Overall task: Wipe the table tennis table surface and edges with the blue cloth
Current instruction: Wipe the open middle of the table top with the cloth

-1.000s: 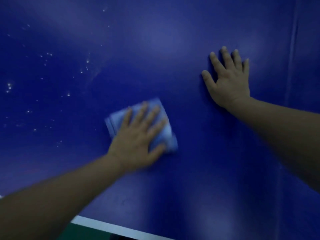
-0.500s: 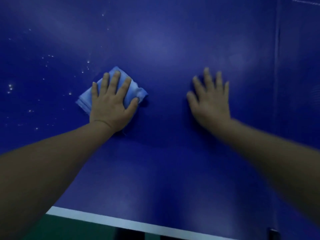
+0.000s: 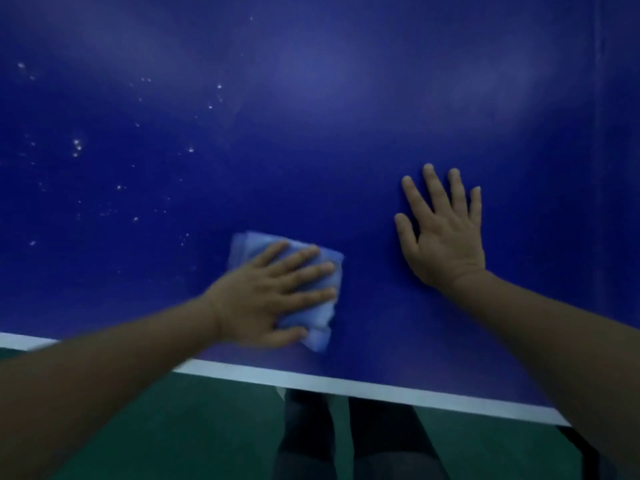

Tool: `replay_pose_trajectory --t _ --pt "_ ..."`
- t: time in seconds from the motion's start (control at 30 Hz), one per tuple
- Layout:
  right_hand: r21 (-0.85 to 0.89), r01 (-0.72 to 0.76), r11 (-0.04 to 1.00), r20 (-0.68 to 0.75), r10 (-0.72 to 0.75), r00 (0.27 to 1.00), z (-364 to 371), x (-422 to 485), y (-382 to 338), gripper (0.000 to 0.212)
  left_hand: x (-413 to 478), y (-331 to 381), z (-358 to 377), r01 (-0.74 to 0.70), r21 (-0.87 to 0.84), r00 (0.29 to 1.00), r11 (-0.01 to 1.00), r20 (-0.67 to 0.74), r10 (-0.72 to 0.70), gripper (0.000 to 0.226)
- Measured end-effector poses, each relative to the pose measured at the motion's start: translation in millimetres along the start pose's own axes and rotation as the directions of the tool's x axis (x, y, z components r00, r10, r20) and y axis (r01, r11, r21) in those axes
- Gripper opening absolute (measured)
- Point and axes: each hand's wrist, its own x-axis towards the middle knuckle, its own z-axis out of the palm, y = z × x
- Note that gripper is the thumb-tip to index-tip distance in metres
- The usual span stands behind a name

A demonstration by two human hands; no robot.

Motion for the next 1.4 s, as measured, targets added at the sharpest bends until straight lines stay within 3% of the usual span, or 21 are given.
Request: replay_pose_trajectory --t 0.03,0.1,0.17,0.2,0.23,0.33,0.43,0.5,0.57,0.6,0.63,0.67,0.8,0.9,0.93,1.0,1.1,1.17,1.2,1.3,1.4 --pt "-0.003 -0.001 1.000 -0.014 0.001 1.000 0.5 0.3 -0.3 0.064 -2.6 -23.6 -1.8 0.035 0.017 0.999 0.999 -0.007 -0.035 0.066" --pt "0.005 0.004 1.000 -0.028 -0.004 1.000 1.2 0.2 -1.8 0.065 3.1 -73.2 -10.8 0.354 0.001 0.933 0.935 -0.062 -0.354 0.070" --pt "0.016 -0.002 1.000 -0.033 0.003 0.999 0.8 -1.1 -1.6 0.065 18.5 -90.0 -16.8 0.677 -0.064 0.729 0.733 -0.082 -0.680 0.072" --pt "0.018 -0.007 1.000 -0.033 0.008 0.999 0.4 -1.7 -2.0 0.066 26.5 -77.1 -15.0 0.733 -0.082 0.670 0.676 -0.085 -0.737 0.072" --pt "0.019 -0.013 1.000 -0.031 0.013 0.999 0.2 -1.9 -2.7 0.066 31.5 -53.1 -10.1 0.723 -0.091 0.678 0.685 -0.099 -0.728 0.072" --pt "0.020 -0.027 0.999 -0.025 0.027 0.999 -1.5 -1.8 -3.6 0.067 19.0 49.3 11.0 0.418 -0.089 0.898 0.904 -0.107 -0.426 0.069" --pt "0.005 -0.030 1.000 -0.029 0.030 0.999 -1.5 -2.1 -3.9 0.067 -2.8 57.8 14.6 0.253 -0.019 0.966 0.967 -0.046 -0.254 0.069" --pt "0.004 -0.029 1.000 -0.025 0.029 0.999 -1.0 -1.2 -2.6 0.067 2.0 14.1 7.1 0.380 -0.034 0.921 0.924 -0.074 -0.381 0.071" --pt "-0.003 -0.027 1.000 -0.023 0.027 0.999 1.1 -1.0 -2.4 0.066 10.2 -27.5 -3.1 0.628 -0.074 0.771 0.775 -0.083 -0.632 0.072" --pt "-0.009 -0.029 1.000 -0.022 0.029 0.999 1.4 -1.1 -2.4 0.066 14.2 -33.9 -3.9 0.715 -0.096 0.687 0.692 -0.083 -0.722 0.072" --pt "-0.014 -0.032 0.999 -0.016 0.031 0.999 1.1 -1.2 -2.5 0.066 18.6 -26.9 -1.0 0.750 -0.102 0.647 0.653 -0.090 -0.757 0.071" --pt "-0.018 -0.033 0.999 -0.003 0.032 0.999 -0.4 -0.7 -3.0 0.067 20.8 -9.6 2.5 0.746 -0.095 0.651 0.659 -0.102 -0.752 0.071" --pt "-0.002 -0.117 0.993 0.047 0.117 0.992 -6.1 -11.2 -15.4 0.068 -21.8 85.7 21.3 0.431 -0.064 0.895 0.900 -0.097 -0.435 0.068" --pt "0.054 -0.146 0.988 0.045 0.144 0.989 8.4 -43.3 -45.8 0.069 -57.4 55.3 20.2 0.196 0.000 0.979 0.981 -0.060 -0.196 0.069" --pt "0.040 -0.129 0.991 0.037 0.128 0.991 14.3 -51.7 -54.2 0.069 -60.4 27.7 18.0 0.196 0.030 0.979 0.980 -0.061 -0.194 0.068" --pt "0.016 -0.114 0.993 0.028 0.113 0.993 20.3 -55.2 -59.3 0.069 -57.8 -30.8 7.3 0.404 0.012 0.912 0.915 -0.086 -0.402 0.070" --pt "0.008 -0.128 0.992 0.031 0.127 0.991 19.8 -53.6 -55.7 0.069 -44.5 -65.9 -2.5 0.743 -0.062 0.662 0.667 -0.077 -0.745 0.073" --pt "0.005 -0.125 0.992 0.021 0.124 0.992 19.3 -53.3 -57.2 0.069 -28.4 -37.0 3.3 0.801 -0.094 0.585 0.592 -0.091 -0.806 0.074" --pt "0.010 -0.128 0.992 0.023 0.128 0.992 18.3 -53.7 -58.5 0.069 -19.6 -11.1 6.9 0.784 -0.097 0.606 0.613 -0.094 -0.790 0.074" --pt "0.027 -0.132 0.991 0.032 0.131 0.991 15.8 -53.7 -61.0 0.070 2.6 70.6 18.9 0.629 -0.087 0.767 0.773 -0.093 -0.635 0.072" --pt "0.026 -0.137 0.990 0.024 0.137 0.990 16.3 -53.9 -60.0 0.070 2.7 86.7 19.5 0.561 -0.107 0.817 0.821 -0.085 -0.570 0.069"
